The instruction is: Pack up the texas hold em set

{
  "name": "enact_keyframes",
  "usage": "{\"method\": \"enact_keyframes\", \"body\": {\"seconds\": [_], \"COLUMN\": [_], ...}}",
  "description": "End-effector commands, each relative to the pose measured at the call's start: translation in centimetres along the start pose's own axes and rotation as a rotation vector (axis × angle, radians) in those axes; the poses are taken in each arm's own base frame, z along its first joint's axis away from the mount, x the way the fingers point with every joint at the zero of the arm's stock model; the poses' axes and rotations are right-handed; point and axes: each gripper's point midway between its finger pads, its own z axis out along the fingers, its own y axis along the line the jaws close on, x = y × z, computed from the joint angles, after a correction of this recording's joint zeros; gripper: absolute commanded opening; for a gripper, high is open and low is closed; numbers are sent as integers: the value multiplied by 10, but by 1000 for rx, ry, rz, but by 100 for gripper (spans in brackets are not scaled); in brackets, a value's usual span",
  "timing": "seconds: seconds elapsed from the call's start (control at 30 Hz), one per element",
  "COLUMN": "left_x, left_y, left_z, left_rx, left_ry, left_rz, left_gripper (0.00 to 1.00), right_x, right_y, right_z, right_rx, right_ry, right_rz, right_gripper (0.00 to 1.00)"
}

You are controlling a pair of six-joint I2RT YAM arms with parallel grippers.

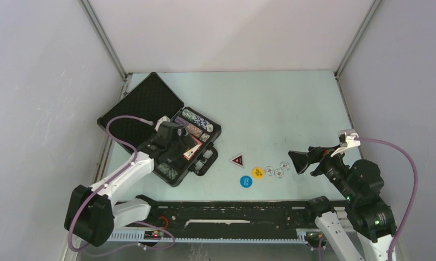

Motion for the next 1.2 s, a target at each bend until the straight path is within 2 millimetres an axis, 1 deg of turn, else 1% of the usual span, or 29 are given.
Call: {"method": "enact_keyframes", "body": {"seconds": [0.0,0.07,0.13,0.2,0.27,0.33,0.43,0.5,0.53,0.57,0.67,0.73,0.8,0.87,0.97,1.03,1.1,1.17], "left_x": [-14,-15,-18,-25,-36,-43,-49,-55,-58,-59,-49,-39,-26,-13,5,15,23,24], "left_y": [-7,-4,-4,-9,-14,-22,-29,-31,-35,-35,-31,-28,-28,-29,-27,-22,-15,-9], "left_z": [-16,-28,-38,-46,-50,-48,-32,-25,-21,-16,3,15,23,28,34,38,41,41], "left_rx": [31,31,51,75,76,82,41,14,26,21,-4,-5,11,37,52,53,48,24], "left_ry": [-46,-53,-71,-101,-133,-139,-110,-116,-131,-131,-83,-42,-5,16,45,66,83,83], "left_rz": [52,80,113,146,172,211,257,272,290,295,317,323,314,313,307,295,287,300], "left_gripper": [100,100,100,100,100,100,100,100,100,100,100,97,91,82,65,56,53,52], "right_x": [-6,-6,-6,-6,-7,-6,-6,-5,-5,-5,-6,-6,-5,-5,-4,-4,-4,-4], "right_y": [0,1,0,1,1,1,1,1,1,1,1,1,1,1,1,1,1,0], "right_z": [1,1,2,2,2,3,3,2,2,1,1,1,2,2,2,3,3,2], "right_rx": [-2,-4,-5,-6,-8,-9,-8,-8,-7,-5,-5,-7,-8,-10,-7,-8,-9,-8], "right_ry": [-30,-28,-27,-28,-28,-23,-24,-22,-22,-24,-28,-25,-21,-18,-16,-19,-19,-20], "right_rz": [-15,-16,-17,-16,-17,-17,-17,-16,-15,-16,-16,-15,-15,-16,-14,-14,-16,-16], "right_gripper": [100,100,100,100,100,100,100,100,100,100,100,100,100,100,100,100,100,100]}}
